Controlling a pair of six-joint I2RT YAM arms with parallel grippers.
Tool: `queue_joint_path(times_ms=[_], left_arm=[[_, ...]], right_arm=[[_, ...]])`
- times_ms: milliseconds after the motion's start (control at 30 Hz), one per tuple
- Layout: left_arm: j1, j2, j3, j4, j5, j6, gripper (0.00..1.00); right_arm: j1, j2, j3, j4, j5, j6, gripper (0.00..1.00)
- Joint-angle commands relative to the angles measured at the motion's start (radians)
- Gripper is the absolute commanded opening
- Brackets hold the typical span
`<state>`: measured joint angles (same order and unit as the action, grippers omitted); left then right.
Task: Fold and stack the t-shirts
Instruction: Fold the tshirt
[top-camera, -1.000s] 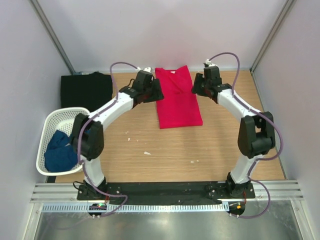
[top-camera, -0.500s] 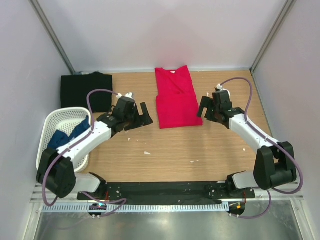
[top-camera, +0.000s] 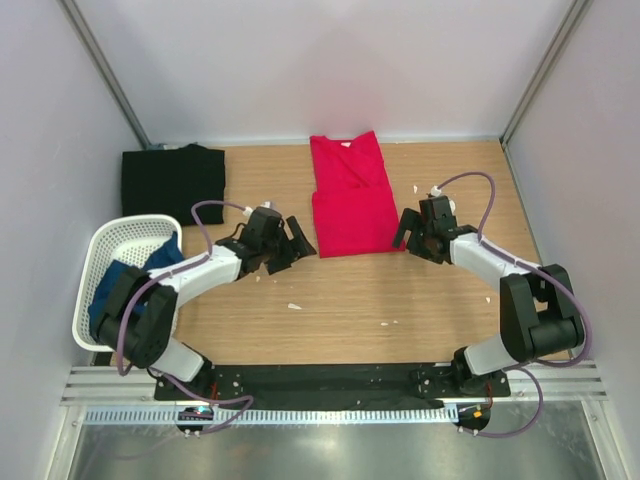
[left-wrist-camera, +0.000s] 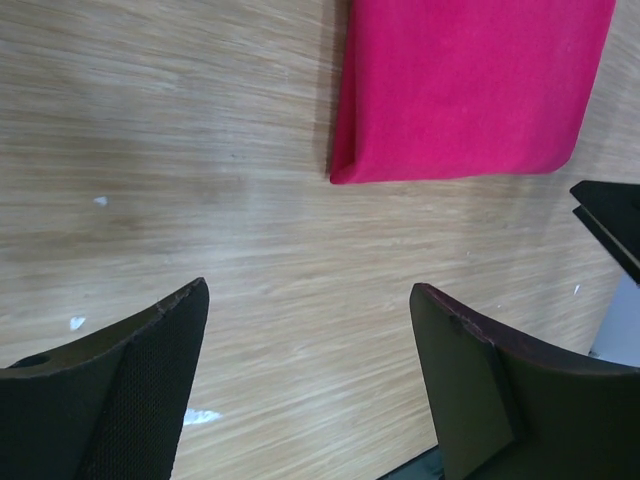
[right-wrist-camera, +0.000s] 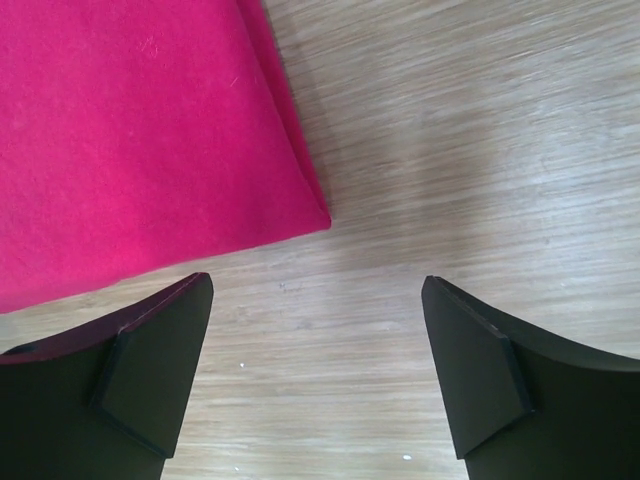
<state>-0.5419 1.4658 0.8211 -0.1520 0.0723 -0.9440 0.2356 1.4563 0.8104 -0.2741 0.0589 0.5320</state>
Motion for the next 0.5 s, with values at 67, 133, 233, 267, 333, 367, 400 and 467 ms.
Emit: queue_joint_path(times_ms=[67, 133, 233, 267, 333, 367, 400, 467], left_arm=[[-0.035, 0.094, 0.035, 0.147, 0.001, -0.090, 0.81], [-0.050, 0.134, 0.052, 0.178, -0.025, -0.091, 0.79], [-0.076, 0.185, 0.082, 0.178, -0.055, -0.095, 0.78], [-0.085, 0.197, 0.088, 0.181, -0.065, -0.098, 0.76], [-0.093, 0.229, 0.107, 0.183, -0.111, -0.102, 0.73], [-0.099, 0.235, 0.111, 0.184, -0.146, -0.105, 0.73], [-0.102, 0.248, 0.113, 0.187, -0.160, -0.111, 0.72], [-0.104, 0.264, 0.125, 0.199, -0.172, -0.119, 0.71]], right_arm=[[-0.005, 0.042, 0.012, 0.107, -0.025, 0.034, 0.87], [-0.007, 0.059, 0.003, 0.131, -0.005, 0.039, 0.82], [-0.013, 0.091, 0.003, 0.159, 0.002, 0.042, 0.75], [-0.016, 0.098, 0.006, 0.161, 0.005, 0.042, 0.72], [-0.015, 0.113, 0.004, 0.171, 0.007, 0.042, 0.66], [-0.015, 0.118, 0.003, 0.186, 0.006, 0.042, 0.65], [-0.015, 0.121, -0.004, 0.196, 0.001, 0.039, 0.65], [-0.015, 0.128, -0.004, 0.210, 0.004, 0.040, 0.62]])
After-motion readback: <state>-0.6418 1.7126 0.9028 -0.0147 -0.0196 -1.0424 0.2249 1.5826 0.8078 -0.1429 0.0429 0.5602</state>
